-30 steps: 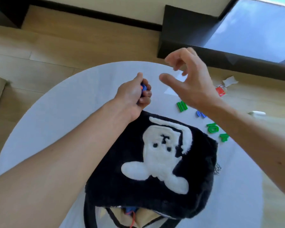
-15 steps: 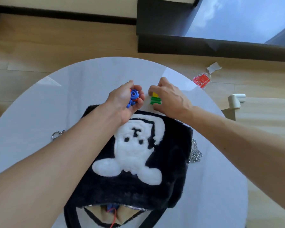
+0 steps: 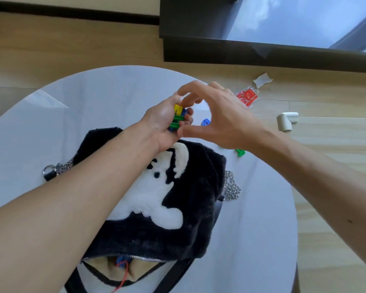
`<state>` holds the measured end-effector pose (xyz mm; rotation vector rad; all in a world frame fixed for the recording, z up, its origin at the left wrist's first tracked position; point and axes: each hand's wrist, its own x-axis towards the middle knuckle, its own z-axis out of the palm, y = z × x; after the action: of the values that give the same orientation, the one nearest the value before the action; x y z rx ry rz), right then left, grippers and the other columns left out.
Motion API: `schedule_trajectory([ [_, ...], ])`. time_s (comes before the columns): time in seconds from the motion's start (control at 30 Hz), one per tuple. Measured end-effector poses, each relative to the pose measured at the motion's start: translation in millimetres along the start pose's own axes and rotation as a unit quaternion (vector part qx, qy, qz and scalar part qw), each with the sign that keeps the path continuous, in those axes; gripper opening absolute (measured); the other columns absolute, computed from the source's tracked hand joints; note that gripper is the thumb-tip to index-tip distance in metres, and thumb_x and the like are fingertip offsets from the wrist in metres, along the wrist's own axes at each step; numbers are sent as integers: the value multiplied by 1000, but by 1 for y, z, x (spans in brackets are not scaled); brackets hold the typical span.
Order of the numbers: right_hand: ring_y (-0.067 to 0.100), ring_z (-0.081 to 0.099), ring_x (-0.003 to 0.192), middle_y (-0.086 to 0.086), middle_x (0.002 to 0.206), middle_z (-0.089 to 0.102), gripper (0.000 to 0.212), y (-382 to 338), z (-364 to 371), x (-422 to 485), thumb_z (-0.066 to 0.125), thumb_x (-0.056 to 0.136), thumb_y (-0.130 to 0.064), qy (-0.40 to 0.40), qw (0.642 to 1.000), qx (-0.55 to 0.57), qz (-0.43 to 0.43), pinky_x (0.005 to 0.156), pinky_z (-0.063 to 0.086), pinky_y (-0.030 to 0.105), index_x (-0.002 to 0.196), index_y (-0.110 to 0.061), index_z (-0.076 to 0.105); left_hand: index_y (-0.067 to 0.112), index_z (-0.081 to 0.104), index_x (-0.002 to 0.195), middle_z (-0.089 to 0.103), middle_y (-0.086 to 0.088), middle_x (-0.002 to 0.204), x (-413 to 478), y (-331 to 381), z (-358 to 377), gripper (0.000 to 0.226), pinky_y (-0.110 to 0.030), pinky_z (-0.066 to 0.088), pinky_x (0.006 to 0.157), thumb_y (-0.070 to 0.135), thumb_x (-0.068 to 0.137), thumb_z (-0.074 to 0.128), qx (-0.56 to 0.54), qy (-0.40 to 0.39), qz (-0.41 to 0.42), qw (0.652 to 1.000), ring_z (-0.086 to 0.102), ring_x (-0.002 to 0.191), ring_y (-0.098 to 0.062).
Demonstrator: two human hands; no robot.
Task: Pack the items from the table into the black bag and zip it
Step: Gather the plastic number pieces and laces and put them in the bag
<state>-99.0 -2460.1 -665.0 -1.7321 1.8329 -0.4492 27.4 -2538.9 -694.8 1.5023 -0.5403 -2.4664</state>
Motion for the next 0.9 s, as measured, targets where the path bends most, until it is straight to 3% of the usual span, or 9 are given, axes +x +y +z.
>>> schedule_trajectory([
  [0.1, 10, 56, 98, -9, 109, 62, 45, 26, -2, -23, 68, 85, -47, 125, 990, 71, 12, 81, 41, 14, 121, -21, 58, 10, 60, 82, 53, -3, 62, 6, -4, 10, 36, -15, 34, 38, 39, 102, 49, 78, 7, 23, 997, 43, 46, -9],
  [0.17, 14, 57, 92, -2, 109, 56, 44, 51, 4, -40, 66, 87, -49, 157, 984, 30, 82, 78, 46, 22, 119, -20, 58, 10, 61, 79, 53, -4, 65, 11, -7, 17, 37, -17, 33, 37, 37, 101, 50, 248, 18, 81, 965, 44, 46, -11],
  [0.2, 19, 58, 94, 1, 112, 54, 50, 64, 10, -48, 66, 87, -52, 136, 980, -12, 142, 78, 48, 31, 124, -21, 55, 11, 64, 77, 55, -4, 67, 14, -9, 20, 37, -18, 35, 40, 36, 100, 51, 374, 35, 126, 918, 46, 47, -12],
  [0.3, 33, 58, 107, 9, 123, 49, 74, 87, 35, -70, 64, 82, -66, 1, 946, -131, 298, 75, 40, 37, 139, -26, 40, 10, 71, 87, 65, -10, 81, 33, -15, 25, 32, -31, 47, 62, 33, 97, 50, 680, 63, 261, 682, 62, 74, -27],
  [0.37, 33, 58, 104, 9, 121, 45, 74, 88, 51, -78, 66, 82, -64, -5, 948, -151, 278, 74, 46, 38, 139, -28, 37, 12, 66, 106, 65, -15, 103, 46, -20, 31, 29, -39, 47, 75, 33, 99, 48, 778, 49, 275, 562, 60, 93, -37],
  [0.47, 31, 58, 92, 7, 114, 42, 61, 82, 63, -75, 73, 85, -43, 36, 967, -141, 211, 68, 50, 40, 135, -28, 41, 11, 51, 116, 60, -19, 105, 59, -26, 36, 24, -40, 36, 65, 29, 100, 46, 851, 26, 275, 447, 48, 81, -36],
  [0.63, 28, 52, 96, 6, 111, 47, 33, 80, 64, -70, 68, 92, -27, 41, 972, -144, 178, 71, 51, 43, 122, -20, 56, 12, 41, 108, 61, -18, 95, 65, -31, 35, 14, -39, 30, 59, 22, 100, 47, 882, -15, 312, 354, 41, 71, -32],
  [0.8, 28, 51, 100, 8, 111, 49, 32, 83, 65, -71, 65, 94, -18, 53, 981, -97, 160, 81, 47, 42, 125, -16, 59, 8, 44, 116, 65, -17, 104, 65, -37, 38, 18, -38, 29, 59, 17, 100, 43, 911, 4, 299, 284, 43, 71, -31],
  [0.9, 29, 52, 101, 9, 111, 49, 36, 88, 64, -74, 64, 95, -17, 50, 982, -75, 164, 86, 45, 39, 130, -17, 58, 6, 46, 115, 64, -18, 110, 67, -41, 39, 18, -39, 35, 64, 13, 100, 40, 918, 14, 277, 285, 56, 84, -36],
])
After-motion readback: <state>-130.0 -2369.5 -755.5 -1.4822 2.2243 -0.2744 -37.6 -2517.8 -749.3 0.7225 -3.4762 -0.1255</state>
